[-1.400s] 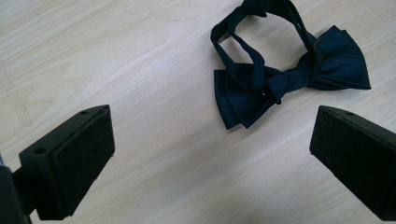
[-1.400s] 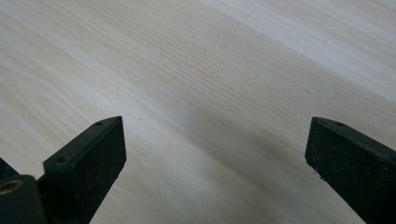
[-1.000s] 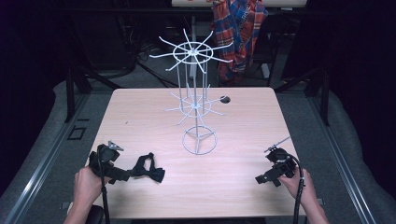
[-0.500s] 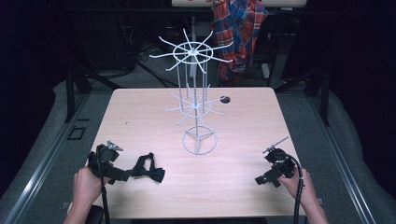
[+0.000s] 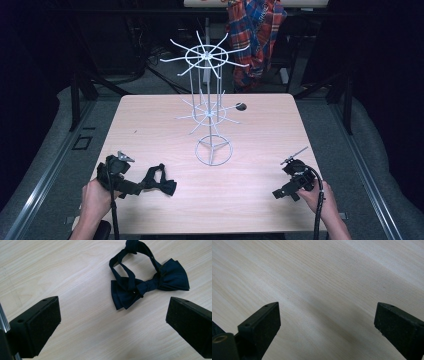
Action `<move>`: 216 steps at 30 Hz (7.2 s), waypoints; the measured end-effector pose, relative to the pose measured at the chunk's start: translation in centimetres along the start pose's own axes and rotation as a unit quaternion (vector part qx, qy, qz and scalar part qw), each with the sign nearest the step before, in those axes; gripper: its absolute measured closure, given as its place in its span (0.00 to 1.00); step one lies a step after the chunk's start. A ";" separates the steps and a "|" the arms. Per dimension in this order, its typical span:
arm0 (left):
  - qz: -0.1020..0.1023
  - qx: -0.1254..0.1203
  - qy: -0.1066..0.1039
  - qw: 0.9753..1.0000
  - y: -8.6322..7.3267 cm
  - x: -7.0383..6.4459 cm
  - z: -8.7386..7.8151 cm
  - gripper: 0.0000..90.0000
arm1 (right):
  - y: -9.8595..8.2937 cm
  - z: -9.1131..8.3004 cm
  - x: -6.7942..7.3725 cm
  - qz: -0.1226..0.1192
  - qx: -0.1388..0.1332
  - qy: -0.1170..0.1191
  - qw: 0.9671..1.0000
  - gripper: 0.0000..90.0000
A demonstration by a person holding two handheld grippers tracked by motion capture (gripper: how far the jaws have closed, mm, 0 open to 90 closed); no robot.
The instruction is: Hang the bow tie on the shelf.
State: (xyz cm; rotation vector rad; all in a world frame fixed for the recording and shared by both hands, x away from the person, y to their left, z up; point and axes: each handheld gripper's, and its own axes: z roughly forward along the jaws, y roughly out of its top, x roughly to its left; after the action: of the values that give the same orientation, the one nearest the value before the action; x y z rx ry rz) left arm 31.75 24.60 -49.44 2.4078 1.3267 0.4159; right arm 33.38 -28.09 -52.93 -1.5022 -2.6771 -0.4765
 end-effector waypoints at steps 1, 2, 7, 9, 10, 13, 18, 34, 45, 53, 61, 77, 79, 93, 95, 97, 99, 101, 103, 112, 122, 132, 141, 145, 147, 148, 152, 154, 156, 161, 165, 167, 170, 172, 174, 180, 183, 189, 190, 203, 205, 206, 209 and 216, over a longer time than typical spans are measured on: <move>0.000 0.000 0.000 1.000 0.0 0.0 0.0 0.00 | 0.0 0.0 0.0 0.000 0.000 0.000 1.000 0.07; 0.002 0.002 -0.001 1.000 0.1 -0.1 0.0 0.00 | 0.0 0.0 0.0 -0.001 0.002 0.000 1.000 0.07; 0.012 -0.001 -0.007 1.000 0.4 -0.9 0.2 0.00 | 0.0 0.1 0.0 0.007 -0.004 0.007 1.000 0.07; 0.017 -0.001 -0.013 1.000 0.5 -1.1 0.3 0.00 | 0.0 0.0 0.0 0.003 0.000 0.003 1.000 0.07; 0.017 -0.001 -0.013 1.000 0.5 -1.1 0.3 0.00 | 0.0 0.0 -0.1 0.002 0.004 0.002 1.000 0.07; 0.022 0.000 -0.016 1.000 0.7 -1.4 0.5 0.00 | 0.0 0.0 -0.1 0.001 0.005 0.002 1.000 0.07; 0.026 0.001 -0.019 0.999 1.0 -1.9 0.8 0.00 | 0.0 0.2 0.0 0.009 -0.002 0.008 1.000 0.07; 0.058 0.013 -0.039 0.997 2.3 -3.7 2.4 0.14 | -0.1 0.3 -0.2 0.007 0.000 0.011 1.000 0.07; 0.055 0.031 -0.042 0.997 3.3 -3.9 3.9 0.29 | -0.1 0.4 0.2 0.011 0.000 0.006 1.000 0.07; 0.050 0.043 -0.057 0.996 3.9 -4.0 4.7 0.48 | -0.1 0.3 -0.1 0.002 0.007 0.010 1.000 0.07; 0.053 0.058 -0.063 0.995 4.3 -4.5 5.5 0.62 | -0.1 0.3 -0.1 0.000 0.011 0.011 1.000 0.07; 0.076 0.077 -0.055 0.993 4.4 -4.9 6.3 0.90 | -0.2 0.4 0.2 0.009 0.007 0.006 1.000 0.07; 0.081 0.076 -0.057 0.992 4.4 -4.9 6.2 0.93 | -0.2 0.4 0.1 0.007 0.008 0.005 1.000 0.07; 0.098 0.040 -0.057 0.993 4.4 -5.0 4.8 0.97 | -0.2 0.4 0.0 0.002 0.014 0.014 1.000 0.07; 0.097 0.019 -0.053 0.994 4.4 -4.8 4.3 0.97 | -0.2 0.3 -0.1 -0.003 0.019 0.010 1.000 0.07; 0.099 0.012 -0.053 0.994 4.4 -4.7 4.1 0.97 | -0.2 0.3 -0.2 -0.005 0.022 0.009 1.000 0.07; 0.097 0.000 -0.054 0.994 4.4 -4.4 3.7 0.97 | -0.2 0.2 -0.2 -0.005 0.022 0.010 1.000 0.07; 0.094 -0.011 -0.056 0.994 4.4 -4.2 3.3 0.97 | -0.2 0.2 -0.2 -0.002 0.020 0.012 1.000 0.07; 0.091 -0.026 -0.055 0.994 4.4 -3.9 2.9 0.97 | -0.2 0.3 -0.2 -0.002 0.019 0.012 1.000 0.07; 0.083 -0.059 -0.058 0.993 4.3 -3.4 2.0 0.97 | -0.2 0.2 -0.2 -0.005 0.022 0.010 1.000 0.07; 0.062 -0.091 -0.068 0.992 4.4 -2.5 1.2 0.97 | -0.4 0.3 -0.2 0.002 0.015 0.013 1.000 0.08; 0.059 -0.122 -0.069 0.988 4.6 -2.1 0.2 0.97 | -0.4 0.2 -0.3 -0.002 0.020 0.009 1.000 0.08; 0.050 -0.145 -0.074 0.985 4.9 -1.6 -0.5 0.97 | -0.4 0.3 -0.3 -0.002 0.018 0.008 1.000 0.08; 0.050 -0.150 -0.076 0.984 5.2 -1.5 -0.8 0.97 | -0.4 0.2 -0.1 0.004 0.008 0.012 1.000 0.07; 0.050 -0.155 -0.076 0.984 5.3 -1.5 -0.9 0.97 | -0.4 0.3 -0.2 0.002 0.010 0.011 1.000 0.07; 0.050 -0.155 -0.076 0.984 5.3 -1.5 -0.9 0.97 | -0.4 0.3 -0.2 0.002 0.010 0.011 1.000 0.07; 0.050 -0.168 -0.073 0.982 5.5 -1.4 -1.2 0.97 | -0.4 0.3 -0.1 0.004 0.009 0.012 1.000 0.08; 0.053 -0.179 -0.076 0.979 5.6 -1.2 -1.5 0.97 | -0.4 0.3 -0.2 0.002 0.008 0.009 1.000 0.08; 0.053 -0.190 -0.081 0.977 5.6 -1.0 -1.8 0.97 | -0.4 0.3 -0.1 0.004 0.009 0.011 1.000 0.08; 0.055 -0.204 -0.084 0.974 5.9 -0.9 -2.3 0.97 | -0.3 0.3 -0.1 0.004 0.010 0.010 1.000 0.07; 0.055 -0.214 -0.084 0.972 6.4 -0.7 -2.6 0.97 | -0.3 0.3 -0.1 0.004 0.009 0.010 1.000 0.08; 0.055 -0.216 -0.084 0.971 6.8 -0.6 -2.6 0.97 | -0.4 0.3 -0.2 0.005 0.010 0.011 1.000 0.08; 0.058 -0.216 -0.084 0.971 7.0 -0.7 -2.7 0.97 | -0.3 0.3 -0.2 0.001 0.010 0.009 1.000 0.08; 0.061 -0.221 -0.083 0.970 7.2 -0.7 -3.0 0.97 | -0.3 0.2 -0.4 -0.007 0.018 0.002 1.000 0.08; 0.065 -0.228 -0.082 0.968 7.5 -0.8 -3.3 0.97 | -0.3 0.3 -0.3 -0.004 0.015 0.004 1.000 0.08; 0.069 -0.241 -0.086 0.964 8.2 -0.8 -3.7 0.97 | -0.3 0.3 -0.1 0.003 0.013 0.008 1.000 0.08; 0.075 -0.248 -0.085 0.962 8.7 -0.9 -3.9 0.97 | -0.3 0.3 -0.2 0.004 0.008 0.007 1.000 0.08; 0.082 -0.263 -0.083 0.958 9.5 -0.8 -4.3 0.97 | -0.3 0.2 -0.4 -0.004 0.018 0.000 1.000 0.08; 0.085 -0.267 -0.082 0.957 9.6 -0.9 -4.4 0.97 | -0.3 0.2 -0.4 -0.002 0.018 0.002 1.000 0.08; 0.097 -0.275 -0.079 0.953 10.2 -1.3 -4.6 0.97 | -0.3 0.3 -0.5 -0.005 0.020 0.000 1.000 0.08; 0.097 -0.281 -0.081 0.951 10.3 -1.4 -4.7 0.97 | -0.3 0.4 -0.5 -0.003 0.019 0.004 1.000 0.08; 0.097 -0.281 -0.081 0.951 10.3 -1.4 -4.7 0.97 | -0.3 0.4 -0.5 -0.003 0.019 0.004 1.000 0.08; 0.104 -0.286 -0.083 0.949 10.6 -1.6 -4.7 0.97 | -0.4 0.6 -0.2 0.016 0.004 0.008 1.000 0.08; 0.119 -0.289 -0.085 0.946 11.0 -1.9 -4.3 0.97 | -0.2 0.5 -0.4 -0.010 0.034 0.003 0.999 0.08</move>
State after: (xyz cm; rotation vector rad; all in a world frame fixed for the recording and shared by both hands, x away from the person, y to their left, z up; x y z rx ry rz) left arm 37.12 18.27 -40.86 2.0444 0.7095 0.5568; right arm 33.51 -28.39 -53.50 -1.4558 -2.6773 -0.3870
